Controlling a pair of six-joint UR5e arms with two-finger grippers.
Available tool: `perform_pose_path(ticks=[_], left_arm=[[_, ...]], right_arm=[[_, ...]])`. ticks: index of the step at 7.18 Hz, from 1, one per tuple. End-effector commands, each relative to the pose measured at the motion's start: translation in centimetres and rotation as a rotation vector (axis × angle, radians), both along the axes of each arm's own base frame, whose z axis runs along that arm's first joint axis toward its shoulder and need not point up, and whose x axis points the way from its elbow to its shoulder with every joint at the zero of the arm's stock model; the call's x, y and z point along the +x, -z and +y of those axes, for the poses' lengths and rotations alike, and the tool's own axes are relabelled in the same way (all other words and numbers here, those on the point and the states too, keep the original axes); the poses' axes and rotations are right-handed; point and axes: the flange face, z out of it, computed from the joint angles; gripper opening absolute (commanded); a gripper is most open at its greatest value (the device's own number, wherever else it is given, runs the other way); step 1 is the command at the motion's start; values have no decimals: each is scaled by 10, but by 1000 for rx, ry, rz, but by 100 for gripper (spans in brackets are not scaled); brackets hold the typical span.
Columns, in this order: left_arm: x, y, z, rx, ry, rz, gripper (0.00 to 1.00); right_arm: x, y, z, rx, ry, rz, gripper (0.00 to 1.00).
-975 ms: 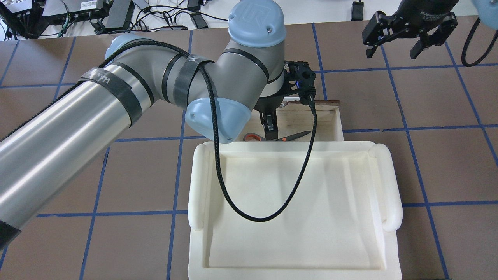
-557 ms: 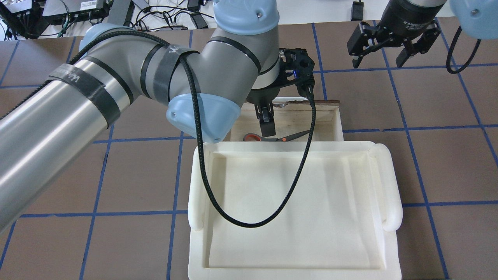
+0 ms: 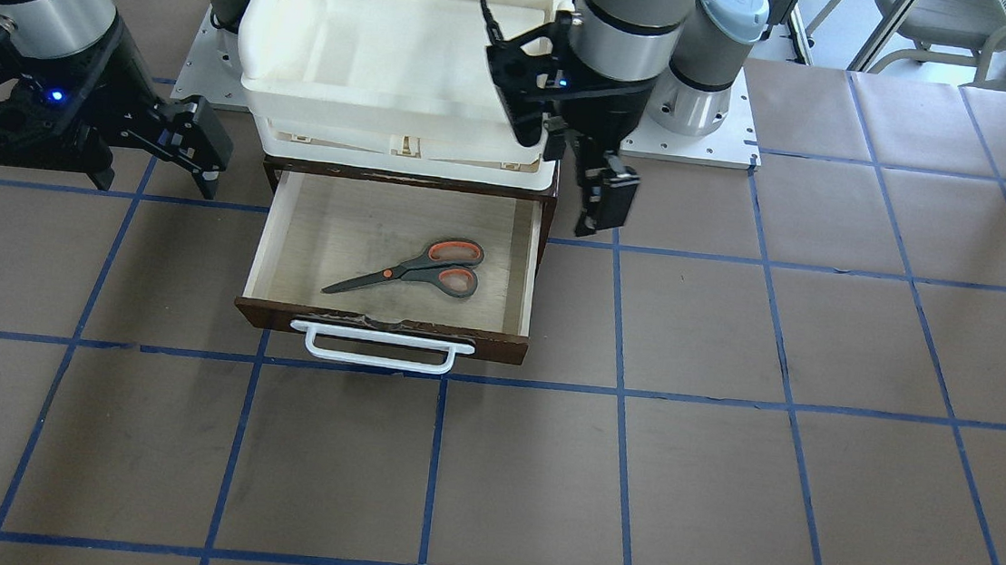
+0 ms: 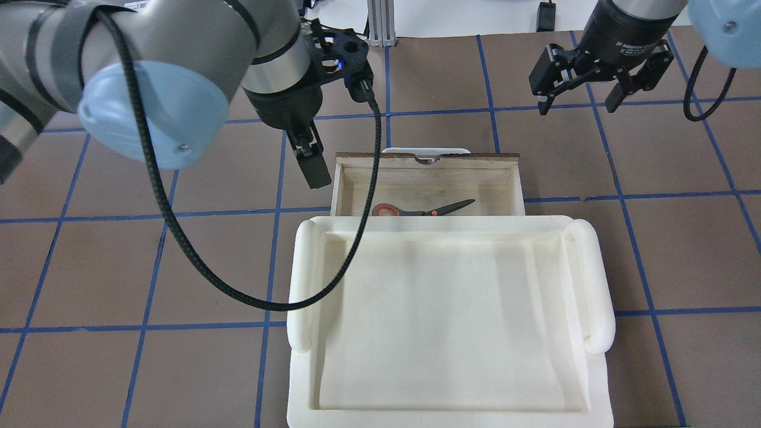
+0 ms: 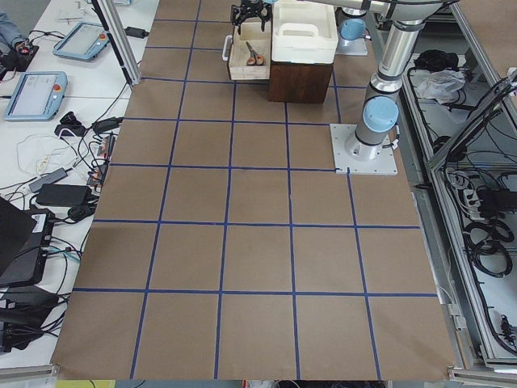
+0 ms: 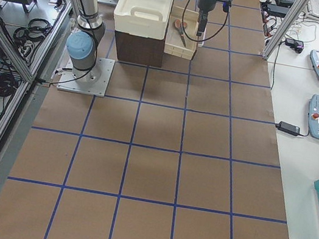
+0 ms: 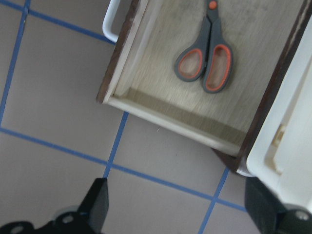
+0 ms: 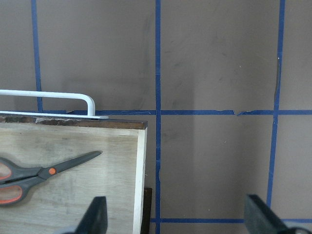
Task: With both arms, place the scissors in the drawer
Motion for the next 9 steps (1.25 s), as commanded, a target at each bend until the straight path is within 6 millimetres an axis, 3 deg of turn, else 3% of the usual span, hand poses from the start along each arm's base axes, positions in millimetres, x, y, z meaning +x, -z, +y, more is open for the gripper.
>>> perform_pose_path(ticks=[1, 2, 3, 4, 5, 7, 8, 9], left_arm=[[119, -15, -25, 13, -255, 25, 100], [155, -12, -26, 66, -391, 56, 100], [168, -14, -27, 77, -578, 59, 100], [163, -12, -26, 97, -835, 43, 100], [158, -18, -23, 94, -971, 49, 100], [170, -25, -19, 29, -1008, -37, 100], [163, -23, -19, 33, -1146, -38, 100], [145, -23, -17, 30, -1160, -40, 100]], right_arm=[[10, -2, 4, 3, -12, 1, 100], [10, -1, 4, 4, -14, 1, 100], [10, -1, 4, 6, -15, 1, 100], [10, -5, 7, -1, -18, 1, 100], [10, -8, 9, -5, -21, 1, 100], [10, -8, 12, 2, -23, 2, 100], [10, -10, 13, -1, -23, 6, 100], [10, -9, 12, 4, -23, 5, 100]])
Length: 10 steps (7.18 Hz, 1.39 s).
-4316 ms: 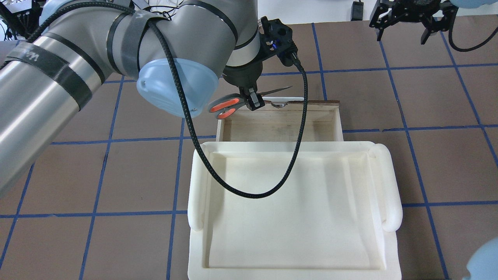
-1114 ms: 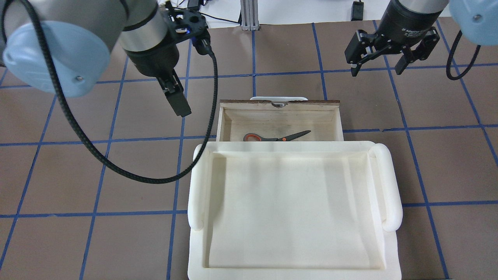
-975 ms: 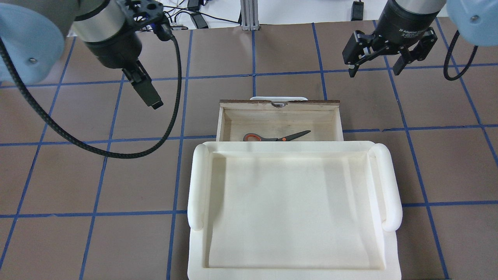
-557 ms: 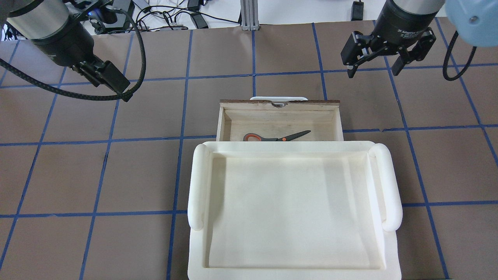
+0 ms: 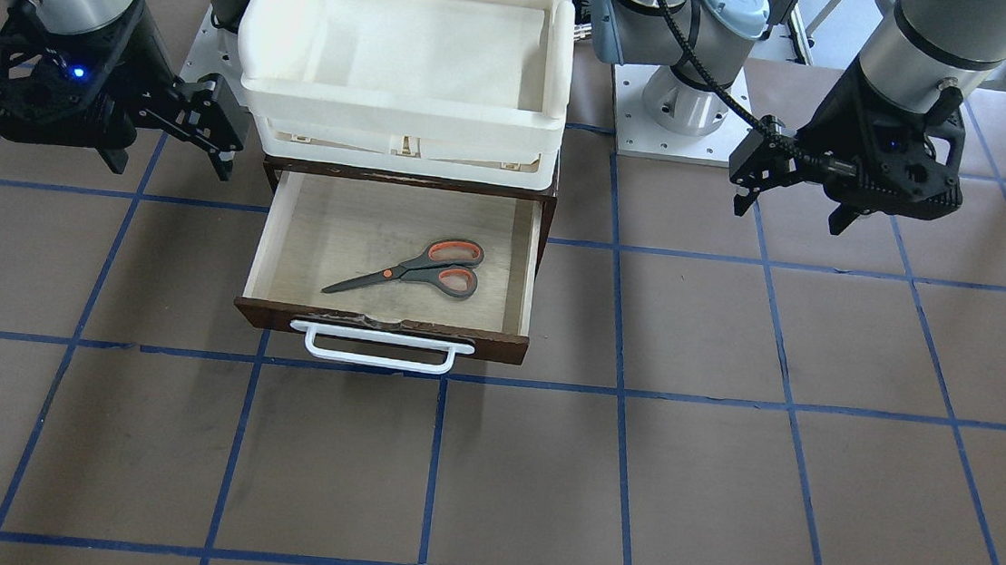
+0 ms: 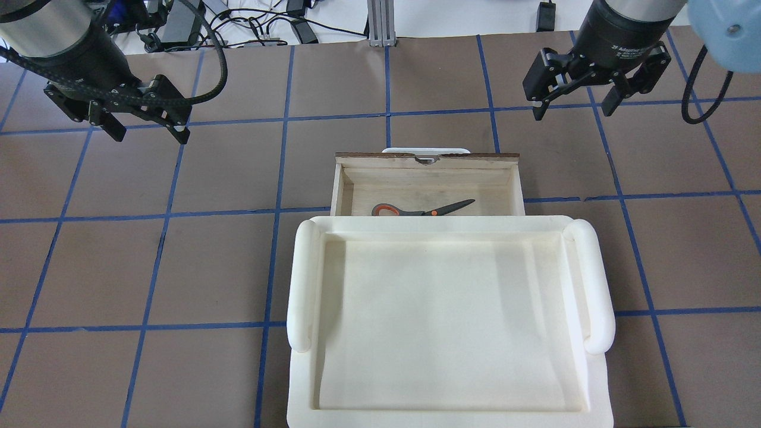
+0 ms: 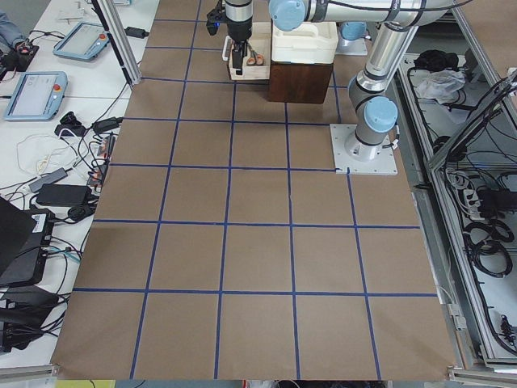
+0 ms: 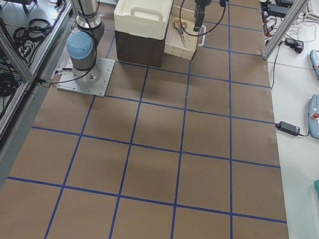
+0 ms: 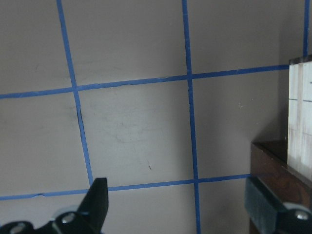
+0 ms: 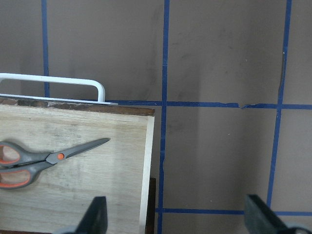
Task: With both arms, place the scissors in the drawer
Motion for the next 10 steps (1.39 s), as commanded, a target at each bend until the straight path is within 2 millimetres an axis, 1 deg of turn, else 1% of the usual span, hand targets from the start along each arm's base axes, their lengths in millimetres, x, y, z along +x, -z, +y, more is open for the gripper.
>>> perform_pose_path(ticks=[1, 2, 3, 4, 6, 7, 8, 10], left_arm=[[-48, -3, 6, -31, -36, -15, 100], [-77, -11, 18, -54, -19, 1, 100], [-88, -14, 24, -58, -55, 7, 100], [-89, -13, 24, -55, -56, 7, 100], [-89, -12, 26, -55, -54, 6, 100], [-87, -16, 28, -63, -49, 6, 100], [-84, -11, 27, -55, -52, 5, 100], [-84, -14, 29, -63, -57, 3, 100]], right_arm=[[0, 1, 1, 7, 0, -1, 100], [0, 3, 2, 17, 0, 1, 100], [0, 3, 2, 18, 0, 0, 100], [-2, 3, 2, 23, 1, 15, 100], [-11, 6, 1, 31, 1, 110, 100], [-10, 7, 0, 31, 2, 104, 100], [-11, 7, -1, 32, 11, 103, 100], [-10, 9, 0, 41, 12, 101, 100]])
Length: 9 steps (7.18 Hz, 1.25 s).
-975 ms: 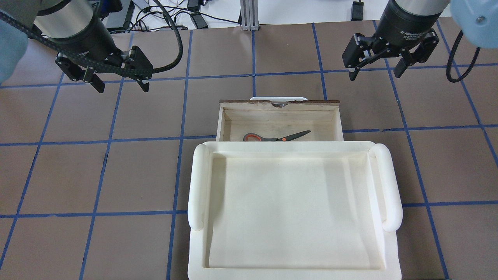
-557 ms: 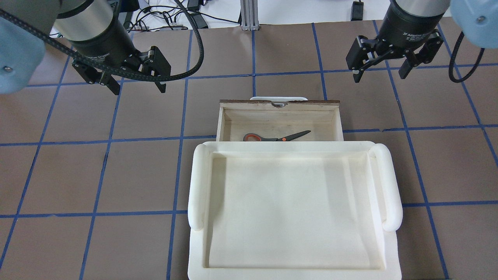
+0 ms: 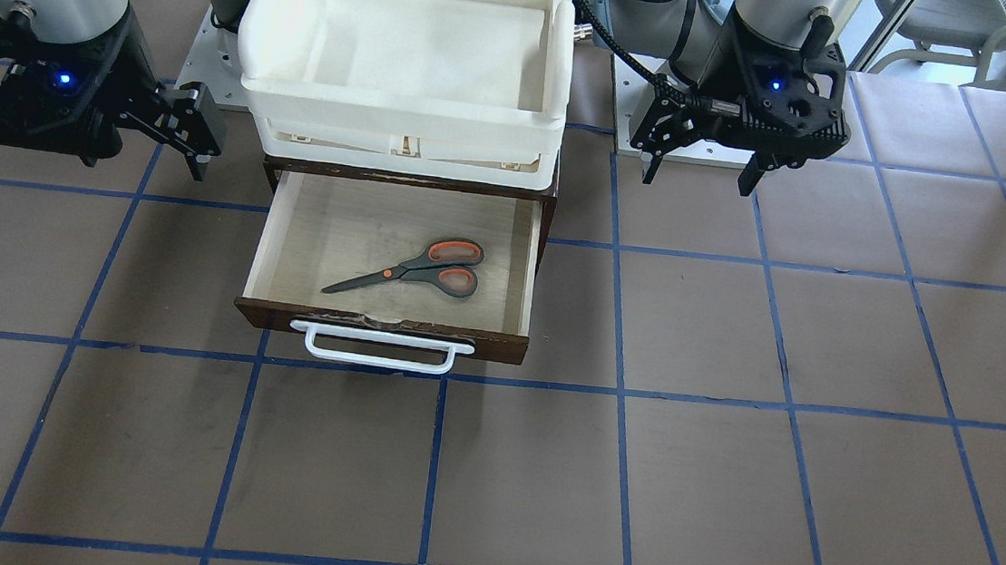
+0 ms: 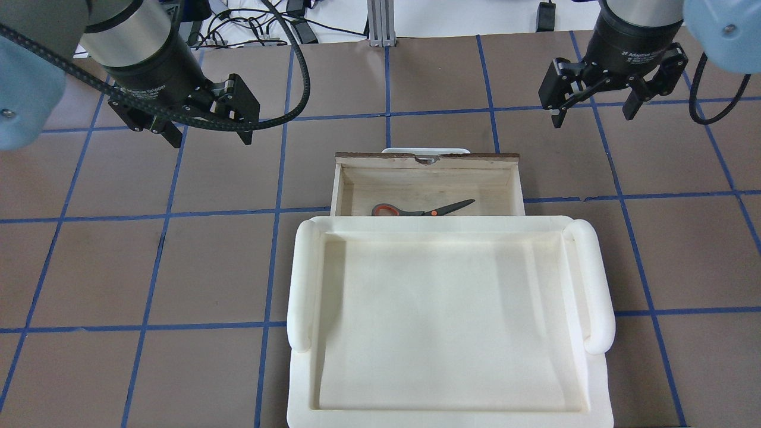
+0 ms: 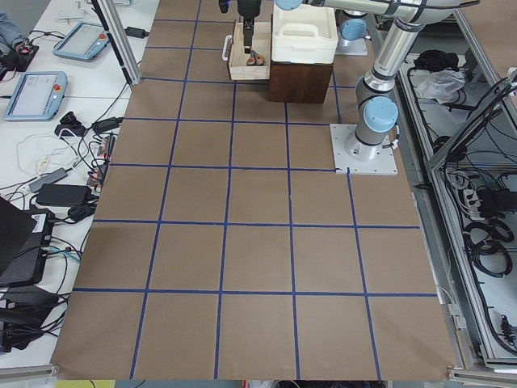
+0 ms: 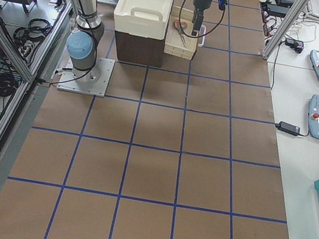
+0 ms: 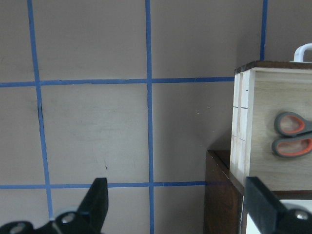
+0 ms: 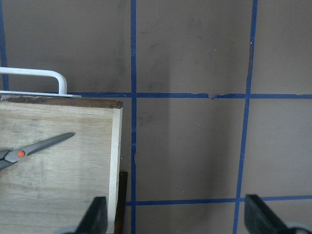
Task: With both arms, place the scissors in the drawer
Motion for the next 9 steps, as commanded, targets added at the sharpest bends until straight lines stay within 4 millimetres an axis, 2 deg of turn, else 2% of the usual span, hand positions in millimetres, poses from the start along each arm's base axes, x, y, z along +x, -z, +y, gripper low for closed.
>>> perform_pose_path(ticks=[1, 3, 4, 9], left_arm=[[2, -3, 3, -8, -6, -3, 100], [1, -7, 7, -14, -14, 0, 100], [0, 3, 7, 6, -18, 0, 100], [2, 4, 9, 1, -16, -6, 100]], right_arm=[[0, 2, 0, 8, 2, 0, 100], [1, 1, 1, 5, -1, -10, 100], [5, -1, 1, -1, 0, -47, 100], [4, 0, 1, 3, -8, -44, 100]])
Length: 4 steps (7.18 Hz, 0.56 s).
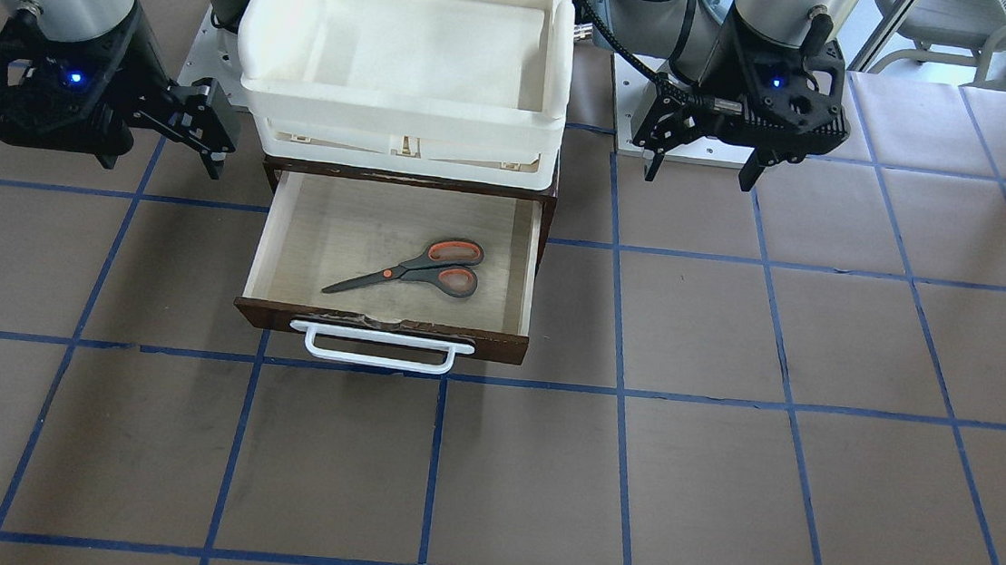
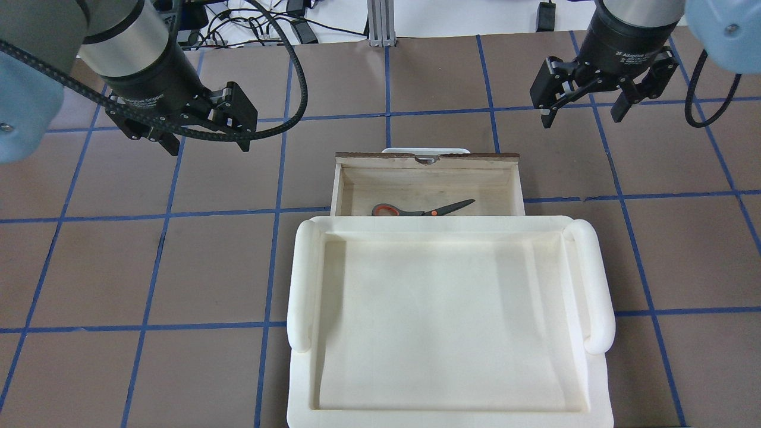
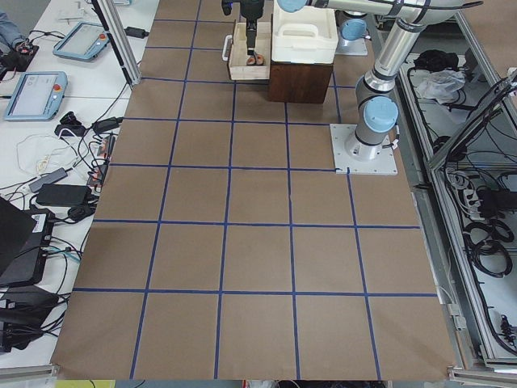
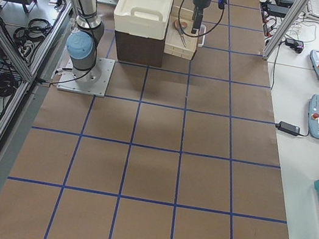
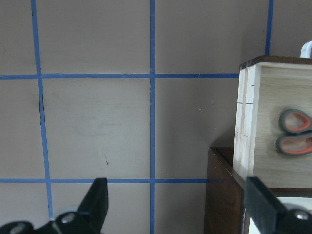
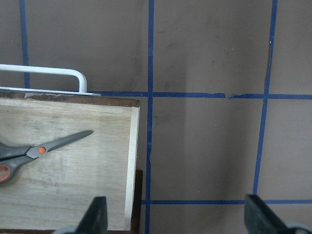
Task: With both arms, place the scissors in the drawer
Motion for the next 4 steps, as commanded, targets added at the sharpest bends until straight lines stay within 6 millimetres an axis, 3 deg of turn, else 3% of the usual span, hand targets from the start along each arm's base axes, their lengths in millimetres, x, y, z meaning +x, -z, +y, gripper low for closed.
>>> perform_pose_path(ticks=[1, 4], left_arm=[[0, -6, 0, -41, 5, -4, 100], [-3, -3, -1, -41, 12, -8, 100]], right_arm=[[-1, 0, 0, 0, -2, 2, 100], [-1, 0, -1, -2, -2, 2, 100]])
